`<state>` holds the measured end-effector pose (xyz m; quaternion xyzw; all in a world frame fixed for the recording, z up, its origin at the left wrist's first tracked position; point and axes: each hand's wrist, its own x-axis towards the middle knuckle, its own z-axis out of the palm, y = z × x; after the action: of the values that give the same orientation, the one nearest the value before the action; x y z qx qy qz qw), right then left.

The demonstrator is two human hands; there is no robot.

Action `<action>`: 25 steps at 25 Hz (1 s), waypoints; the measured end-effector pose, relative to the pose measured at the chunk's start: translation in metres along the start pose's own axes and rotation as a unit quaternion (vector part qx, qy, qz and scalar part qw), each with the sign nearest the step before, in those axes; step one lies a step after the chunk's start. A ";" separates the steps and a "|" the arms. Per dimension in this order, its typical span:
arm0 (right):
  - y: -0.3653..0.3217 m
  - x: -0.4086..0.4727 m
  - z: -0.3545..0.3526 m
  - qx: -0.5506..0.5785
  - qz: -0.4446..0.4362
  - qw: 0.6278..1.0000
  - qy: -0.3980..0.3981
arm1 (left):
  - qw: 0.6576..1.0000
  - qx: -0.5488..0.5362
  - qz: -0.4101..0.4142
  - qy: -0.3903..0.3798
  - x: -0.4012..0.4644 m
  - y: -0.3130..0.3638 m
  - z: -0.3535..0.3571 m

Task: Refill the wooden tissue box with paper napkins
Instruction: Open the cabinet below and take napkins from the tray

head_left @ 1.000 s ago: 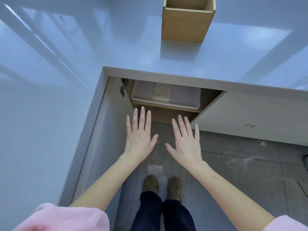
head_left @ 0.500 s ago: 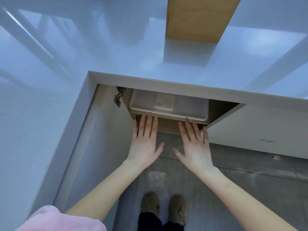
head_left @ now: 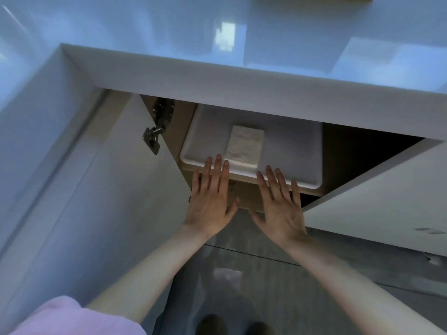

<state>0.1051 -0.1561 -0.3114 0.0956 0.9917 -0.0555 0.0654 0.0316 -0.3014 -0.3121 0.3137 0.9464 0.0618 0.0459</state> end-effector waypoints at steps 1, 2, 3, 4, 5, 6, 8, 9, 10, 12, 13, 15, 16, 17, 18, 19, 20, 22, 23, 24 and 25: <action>0.004 0.005 0.004 -0.006 0.005 1.000 0.000 | 1.000 0.004 -0.002 0.001 0.003 -0.001 0.005; 0.007 0.010 0.006 -0.010 0.012 1.000 -0.002 | 1.000 0.006 -0.005 0.001 0.007 -0.002 0.009; 0.010 0.016 0.009 -0.014 0.017 1.000 -0.002 | 1.000 0.009 -0.010 -0.002 0.012 -0.003 0.013; 0.013 0.021 0.010 -0.016 0.017 1.000 0.000 | 1.000 0.007 -0.017 -0.008 0.017 -0.004 0.016; 0.016 0.028 0.010 -0.019 0.013 1.000 0.000 | 0.999 0.000 -0.026 -0.018 0.024 -0.003 0.018; 0.018 0.034 0.009 -0.016 0.010 1.000 -0.002 | 0.999 -0.015 -0.038 -0.024 0.032 -0.002 0.019; 0.022 0.053 0.006 0.031 0.023 0.999 -0.004 | 0.994 -0.080 -0.077 -0.017 0.052 -0.002 0.019; 0.022 0.065 0.005 0.083 0.049 0.995 -0.007 | 0.986 -0.127 -0.105 -0.014 0.064 -0.003 0.017; 0.023 0.078 0.005 0.146 0.086 0.985 -0.016 | 0.977 -0.168 -0.132 -0.022 0.078 -0.004 0.016; 0.024 0.105 0.005 0.260 0.167 0.950 -0.052 | 0.958 -0.217 -0.179 -0.057 0.099 -0.006 0.018; 0.023 0.116 0.007 0.296 0.200 0.931 -0.070 | 0.948 -0.235 -0.198 -0.081 0.108 -0.007 0.021; 0.020 0.133 0.010 0.341 0.249 0.903 -0.082 | 0.926 -0.269 -0.235 -0.121 0.122 -0.010 0.028; 0.019 0.140 0.012 0.363 0.268 0.889 -0.081 | 0.919 -0.278 -0.251 -0.124 0.127 -0.011 0.032; 0.020 0.146 0.013 0.389 0.289 0.871 -0.082 | 0.913 -0.285 -0.265 -0.124 0.132 -0.011 0.036; 0.021 0.152 0.012 0.421 0.307 0.849 -0.087 | 0.906 -0.296 -0.275 -0.125 0.138 -0.009 0.039; 0.022 0.156 0.012 0.456 0.318 0.825 -0.099 | 0.900 -0.307 -0.283 -0.125 0.144 -0.008 0.041; 0.021 0.160 0.012 0.483 0.321 0.806 -0.115 | 0.894 -0.319 -0.288 -0.125 0.148 -0.007 0.045; 0.021 0.164 0.017 0.506 0.318 0.789 -0.141 | 0.882 -0.339 -0.301 -0.127 0.153 -0.006 0.049; 0.021 0.165 0.019 0.511 0.319 0.784 -0.149 | 0.877 -0.347 -0.305 -0.133 0.155 -0.006 0.051; 0.022 0.165 0.019 0.517 0.323 0.778 -0.155 | 0.874 -0.352 -0.305 -0.141 0.157 -0.007 0.052; 0.023 0.165 0.019 0.526 0.325 0.769 -0.161 | 0.873 -0.354 -0.302 -0.148 0.158 -0.009 0.053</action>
<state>-0.0486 -0.1061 -0.3560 0.4213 0.6920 -0.5588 0.1771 -0.0931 -0.2090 -0.3735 -0.0196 0.8921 0.3283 0.3097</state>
